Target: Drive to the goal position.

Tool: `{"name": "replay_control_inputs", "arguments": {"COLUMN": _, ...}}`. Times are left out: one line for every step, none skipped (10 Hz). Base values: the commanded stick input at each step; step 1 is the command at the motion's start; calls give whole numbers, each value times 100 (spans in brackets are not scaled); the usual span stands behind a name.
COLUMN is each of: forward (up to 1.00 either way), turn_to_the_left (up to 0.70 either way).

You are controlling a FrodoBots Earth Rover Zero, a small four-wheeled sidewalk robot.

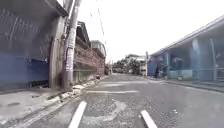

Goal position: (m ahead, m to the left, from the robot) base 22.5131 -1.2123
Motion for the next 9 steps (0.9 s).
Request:
{"name": "replay_control_inputs", "arguments": {"forward": 85, "turn_to_the_left": 0}}
{"name": "replay_control_inputs", "arguments": {"forward": 85, "turn_to_the_left": 0}}
{"name": "replay_control_inputs", "arguments": {"forward": 85, "turn_to_the_left": 0}}
{"name": "replay_control_inputs", "arguments": {"forward": 85, "turn_to_the_left": 0}}
{"name": "replay_control_inputs", "arguments": {"forward": 85, "turn_to_the_left": 0}}
{"name": "replay_control_inputs", "arguments": {"forward": 85, "turn_to_the_left": 0}}
{"name": "replay_control_inputs", "arguments": {"forward": 85, "turn_to_the_left": 0}}
{"name": "replay_control_inputs", "arguments": {"forward": 85, "turn_to_the_left": 0}}
{"name": "replay_control_inputs", "arguments": {"forward": 85, "turn_to_the_left": 0}}
